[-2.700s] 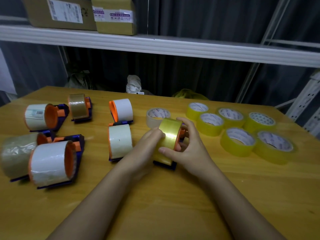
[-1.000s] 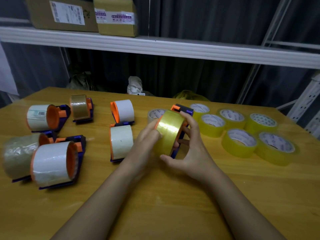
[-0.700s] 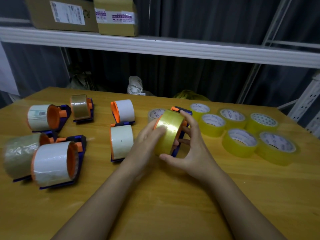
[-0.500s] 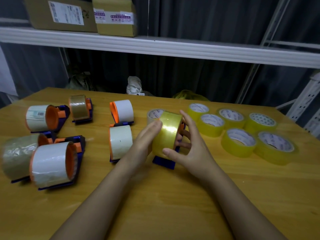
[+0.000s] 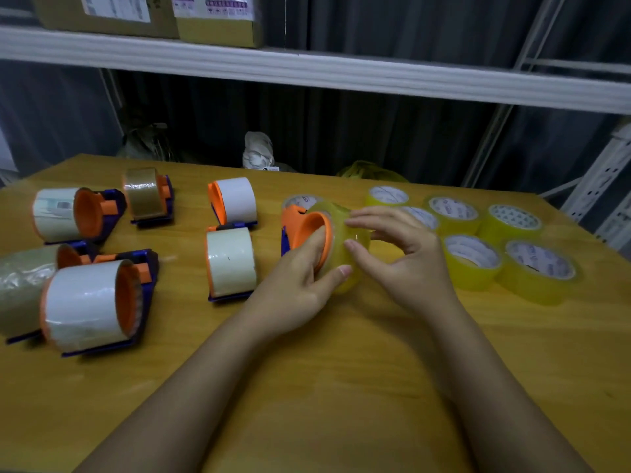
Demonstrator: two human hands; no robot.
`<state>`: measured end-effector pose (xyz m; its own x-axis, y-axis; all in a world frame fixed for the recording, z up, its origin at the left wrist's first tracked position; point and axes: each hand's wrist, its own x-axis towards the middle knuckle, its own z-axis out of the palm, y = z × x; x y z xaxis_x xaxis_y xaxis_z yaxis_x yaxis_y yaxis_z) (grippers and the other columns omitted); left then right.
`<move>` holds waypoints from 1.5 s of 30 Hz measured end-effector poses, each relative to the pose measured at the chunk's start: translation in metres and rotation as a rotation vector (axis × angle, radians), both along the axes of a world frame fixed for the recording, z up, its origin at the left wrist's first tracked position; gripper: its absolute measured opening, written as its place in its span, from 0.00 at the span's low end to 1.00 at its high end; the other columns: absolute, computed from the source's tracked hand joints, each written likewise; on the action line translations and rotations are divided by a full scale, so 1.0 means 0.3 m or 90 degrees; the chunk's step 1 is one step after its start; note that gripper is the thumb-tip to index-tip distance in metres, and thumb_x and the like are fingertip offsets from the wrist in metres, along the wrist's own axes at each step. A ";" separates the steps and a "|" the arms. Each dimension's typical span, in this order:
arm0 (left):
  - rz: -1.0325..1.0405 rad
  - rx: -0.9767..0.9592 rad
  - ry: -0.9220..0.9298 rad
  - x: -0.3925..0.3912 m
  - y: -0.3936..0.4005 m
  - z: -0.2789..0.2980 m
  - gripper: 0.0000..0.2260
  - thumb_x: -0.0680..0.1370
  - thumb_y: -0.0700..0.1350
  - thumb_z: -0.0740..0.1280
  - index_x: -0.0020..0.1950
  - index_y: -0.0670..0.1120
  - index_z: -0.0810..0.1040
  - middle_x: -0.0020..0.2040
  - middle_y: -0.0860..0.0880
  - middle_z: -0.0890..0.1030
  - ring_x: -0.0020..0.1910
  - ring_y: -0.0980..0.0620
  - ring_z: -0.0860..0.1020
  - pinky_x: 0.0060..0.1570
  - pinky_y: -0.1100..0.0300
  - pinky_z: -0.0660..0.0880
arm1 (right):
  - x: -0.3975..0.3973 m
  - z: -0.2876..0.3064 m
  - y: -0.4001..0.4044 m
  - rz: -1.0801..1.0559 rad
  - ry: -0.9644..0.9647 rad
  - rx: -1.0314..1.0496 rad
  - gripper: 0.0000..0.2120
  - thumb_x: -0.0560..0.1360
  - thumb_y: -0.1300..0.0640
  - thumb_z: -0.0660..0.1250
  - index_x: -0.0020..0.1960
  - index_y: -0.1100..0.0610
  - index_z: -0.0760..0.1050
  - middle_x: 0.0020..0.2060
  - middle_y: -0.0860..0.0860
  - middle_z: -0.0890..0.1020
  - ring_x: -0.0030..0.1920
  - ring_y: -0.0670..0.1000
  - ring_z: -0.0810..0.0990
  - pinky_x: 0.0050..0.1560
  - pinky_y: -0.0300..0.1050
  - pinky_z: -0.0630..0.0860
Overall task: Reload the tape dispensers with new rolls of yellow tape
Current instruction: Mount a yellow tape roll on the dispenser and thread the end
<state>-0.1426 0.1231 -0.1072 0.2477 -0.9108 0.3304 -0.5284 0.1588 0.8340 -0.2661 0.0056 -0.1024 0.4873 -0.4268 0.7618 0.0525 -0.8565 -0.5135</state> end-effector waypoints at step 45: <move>-0.069 0.017 0.074 0.005 0.012 -0.020 0.18 0.78 0.42 0.64 0.58 0.64 0.66 0.53 0.65 0.75 0.53 0.72 0.74 0.52 0.73 0.72 | 0.004 -0.026 -0.019 0.032 0.065 0.170 0.11 0.65 0.45 0.68 0.46 0.45 0.74 0.45 0.46 0.75 0.45 0.42 0.74 0.47 0.35 0.73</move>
<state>-0.1410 0.1266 -0.1131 0.1827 -0.9423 0.2805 -0.4090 0.1866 0.8933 -0.2649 -0.0001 -0.1104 0.5812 -0.5793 0.5715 0.0285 -0.6874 -0.7258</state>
